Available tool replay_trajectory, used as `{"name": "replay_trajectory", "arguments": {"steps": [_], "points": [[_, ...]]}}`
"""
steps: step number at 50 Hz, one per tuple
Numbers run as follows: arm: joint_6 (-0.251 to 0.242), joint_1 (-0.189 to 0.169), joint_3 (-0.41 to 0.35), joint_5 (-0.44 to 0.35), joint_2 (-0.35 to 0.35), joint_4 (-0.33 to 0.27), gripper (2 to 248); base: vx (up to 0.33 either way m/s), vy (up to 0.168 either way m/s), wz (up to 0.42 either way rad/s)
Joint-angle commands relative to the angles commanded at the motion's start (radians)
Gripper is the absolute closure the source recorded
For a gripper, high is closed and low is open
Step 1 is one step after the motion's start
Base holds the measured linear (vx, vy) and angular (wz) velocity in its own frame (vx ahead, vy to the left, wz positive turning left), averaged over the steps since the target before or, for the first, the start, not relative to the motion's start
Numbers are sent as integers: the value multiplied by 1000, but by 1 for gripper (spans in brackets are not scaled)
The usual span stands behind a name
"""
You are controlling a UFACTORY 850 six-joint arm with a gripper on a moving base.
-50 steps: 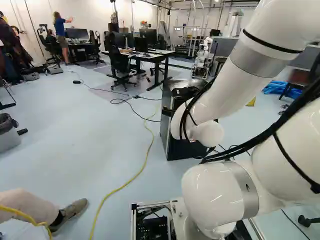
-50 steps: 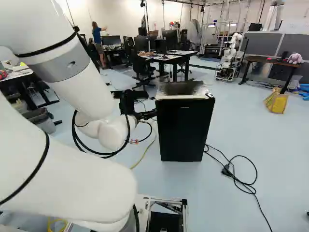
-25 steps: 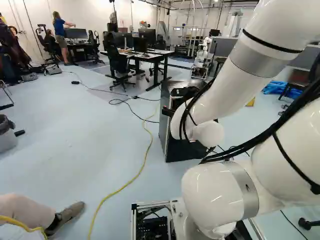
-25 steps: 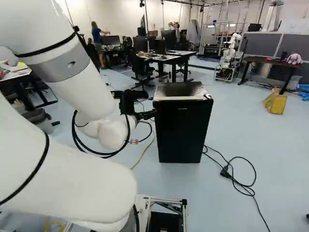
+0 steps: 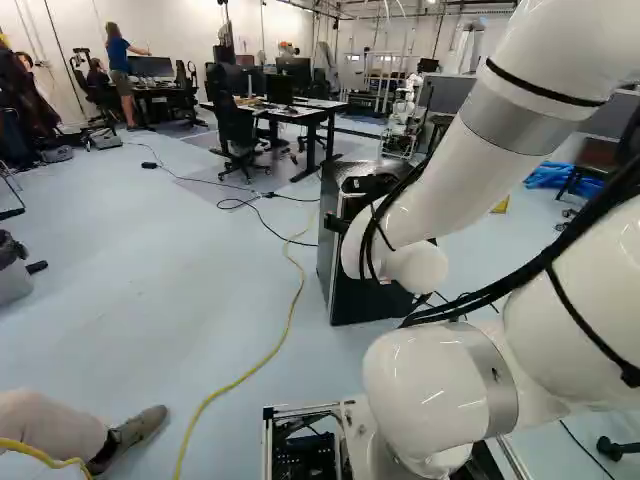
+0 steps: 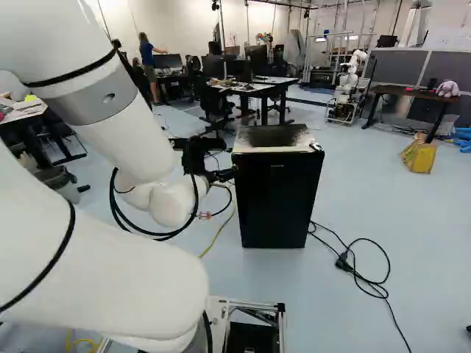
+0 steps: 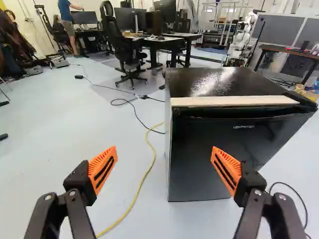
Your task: Grab a drink from the fridge
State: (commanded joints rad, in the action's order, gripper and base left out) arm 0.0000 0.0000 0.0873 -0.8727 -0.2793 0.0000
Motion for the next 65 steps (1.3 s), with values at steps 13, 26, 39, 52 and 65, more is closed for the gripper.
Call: {"name": "replay_trajectory", "arguments": {"steps": [13, 26, 39, 52, 65], "points": [[0, 2, 3, 0, 4, 0, 3, 0, 0, 0], [0, 25, 37, -9, 44, 40, 3, 0, 0, 0], [0, 58, 97, -25, 110, 98, 3, 0, 0, 0], [0, 90, 160, -41, 179, 163, 3, 0, 0, 0], [0, 120, 226, -59, 269, 240, 3, 0, 0, 0]]}}
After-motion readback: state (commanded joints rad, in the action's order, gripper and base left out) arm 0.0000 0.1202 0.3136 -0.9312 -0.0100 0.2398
